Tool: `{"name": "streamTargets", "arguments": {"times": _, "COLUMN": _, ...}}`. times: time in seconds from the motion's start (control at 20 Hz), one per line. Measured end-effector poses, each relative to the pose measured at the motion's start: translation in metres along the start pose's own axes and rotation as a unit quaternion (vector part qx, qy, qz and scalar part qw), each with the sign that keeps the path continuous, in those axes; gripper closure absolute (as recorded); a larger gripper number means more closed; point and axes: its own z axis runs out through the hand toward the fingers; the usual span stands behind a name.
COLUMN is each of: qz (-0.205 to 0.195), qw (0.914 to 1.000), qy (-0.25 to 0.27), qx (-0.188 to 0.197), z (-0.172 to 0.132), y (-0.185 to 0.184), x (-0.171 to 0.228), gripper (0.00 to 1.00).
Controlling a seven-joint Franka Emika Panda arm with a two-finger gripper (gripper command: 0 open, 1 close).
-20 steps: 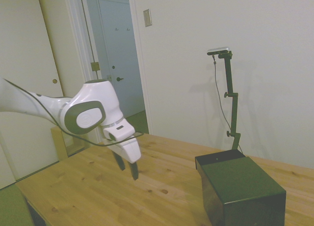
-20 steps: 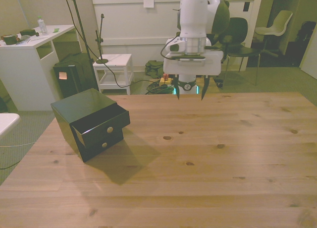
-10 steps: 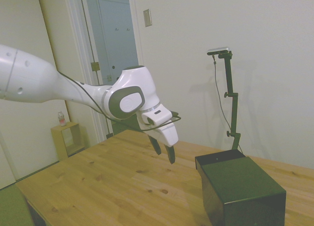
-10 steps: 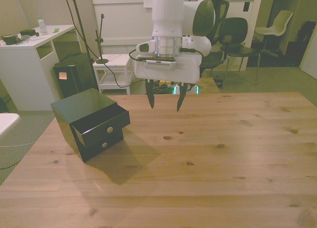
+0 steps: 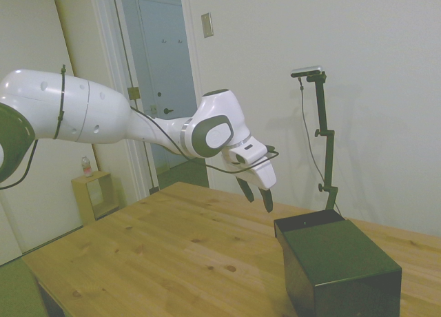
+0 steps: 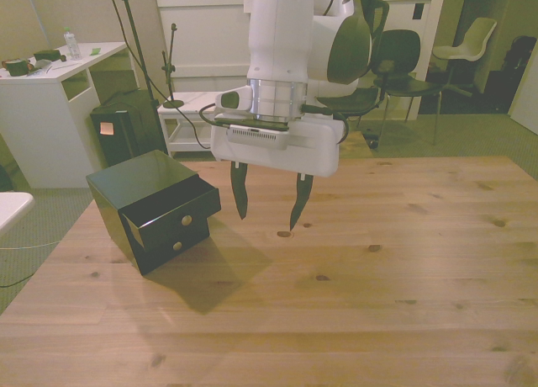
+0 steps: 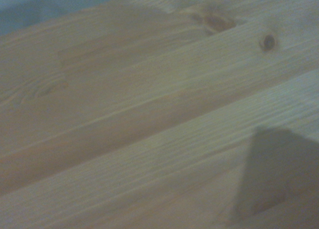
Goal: Close the top drawer
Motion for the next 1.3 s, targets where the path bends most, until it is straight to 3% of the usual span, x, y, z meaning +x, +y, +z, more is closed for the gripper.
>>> {"name": "streamTargets", "arguments": {"times": 0.05, "qz": 0.007, "qw": 1.0, "qy": 0.004, "qx": 0.001, "z": 0.0, "y": -0.002, "x": 0.004, "gripper": 0.0}}
{"name": "streamTargets", "arguments": {"times": 0.1, "qz": 0.014, "qw": 0.9999, "qy": 0.007, "qx": 0.002, "z": 0.0, "y": -0.003, "x": 0.009, "gripper": 1.0}}
{"name": "streamTargets", "arguments": {"times": 0.6, "qz": 0.125, "qw": 0.992, "qy": 0.008, "qx": 0.01, "z": 0.0, "y": 0.003, "x": 0.03, "gripper": 1.0}}
{"name": "streamTargets", "arguments": {"times": 1.3, "qz": 0.169, "qw": 0.9856, "qy": 0.001, "qx": 0.006, "z": 0.0, "y": 0.027, "x": 0.045, "gripper": 1.0}}
